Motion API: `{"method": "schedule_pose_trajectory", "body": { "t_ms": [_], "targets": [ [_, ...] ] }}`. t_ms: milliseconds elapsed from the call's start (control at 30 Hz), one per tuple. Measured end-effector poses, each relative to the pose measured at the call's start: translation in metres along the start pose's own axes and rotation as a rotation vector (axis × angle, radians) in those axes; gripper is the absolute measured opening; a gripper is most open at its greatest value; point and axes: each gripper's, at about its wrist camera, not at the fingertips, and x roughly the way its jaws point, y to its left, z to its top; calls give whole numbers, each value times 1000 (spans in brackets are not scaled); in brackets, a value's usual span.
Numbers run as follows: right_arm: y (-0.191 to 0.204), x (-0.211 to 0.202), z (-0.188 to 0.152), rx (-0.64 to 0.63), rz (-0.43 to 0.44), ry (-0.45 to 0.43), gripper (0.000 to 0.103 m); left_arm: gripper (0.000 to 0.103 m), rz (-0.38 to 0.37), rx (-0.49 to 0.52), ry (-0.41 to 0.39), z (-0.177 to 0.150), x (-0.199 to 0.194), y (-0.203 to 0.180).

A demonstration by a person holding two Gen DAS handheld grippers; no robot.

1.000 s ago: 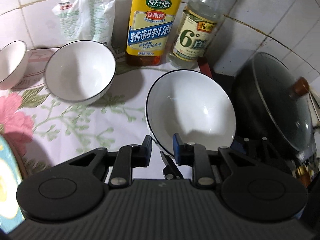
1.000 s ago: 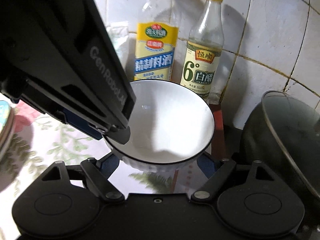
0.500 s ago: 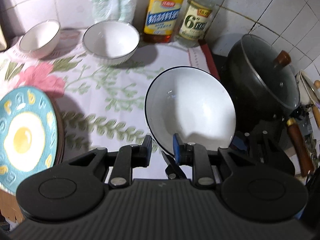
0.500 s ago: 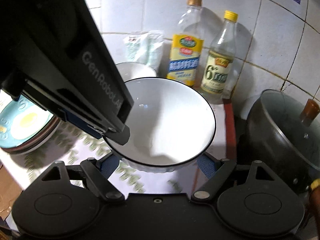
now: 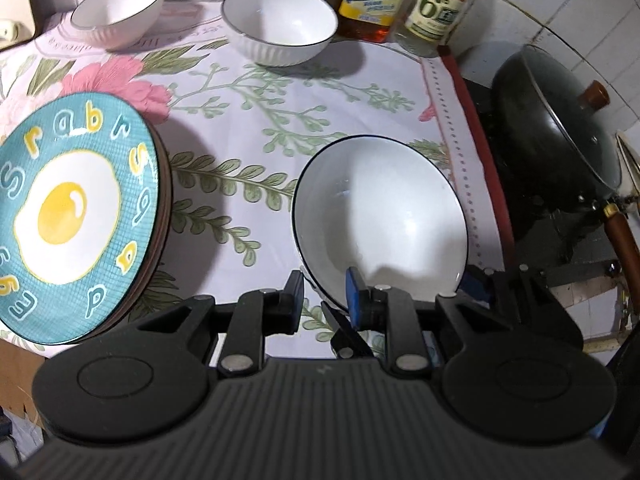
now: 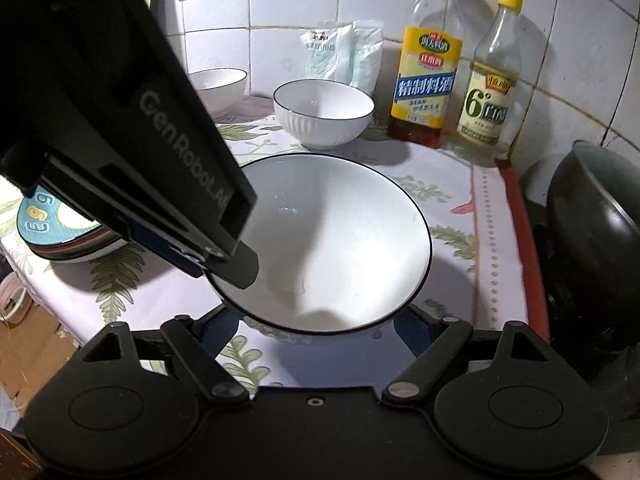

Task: Organize plates and bowls
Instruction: 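Carry the white bowl beside the plate stack, set it down, open both tools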

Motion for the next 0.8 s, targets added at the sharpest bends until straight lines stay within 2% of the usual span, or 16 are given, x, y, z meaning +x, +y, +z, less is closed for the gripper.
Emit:
{"method": "schedule_pose_trajectory", "body": {
  "t_ms": [333, 500, 600, 667, 800],
  "targets": [
    [11, 18, -2, -43, 5, 27, 87, 20, 10, -21, 22, 0, 17, 17],
    [9, 16, 2, -15, 9, 61, 87, 20, -3, -28, 40, 2, 17, 19],
    [10, 6, 2, -1, 8, 72, 87, 24, 9, -13, 56, 3, 14, 19],
    [10, -4, 1, 15, -5, 65, 87, 37, 12, 14, 52, 2, 8, 19],
    [8, -29, -1, 77, -25, 33, 87, 40, 13, 53, 28, 0, -11, 23]
  ]
}}
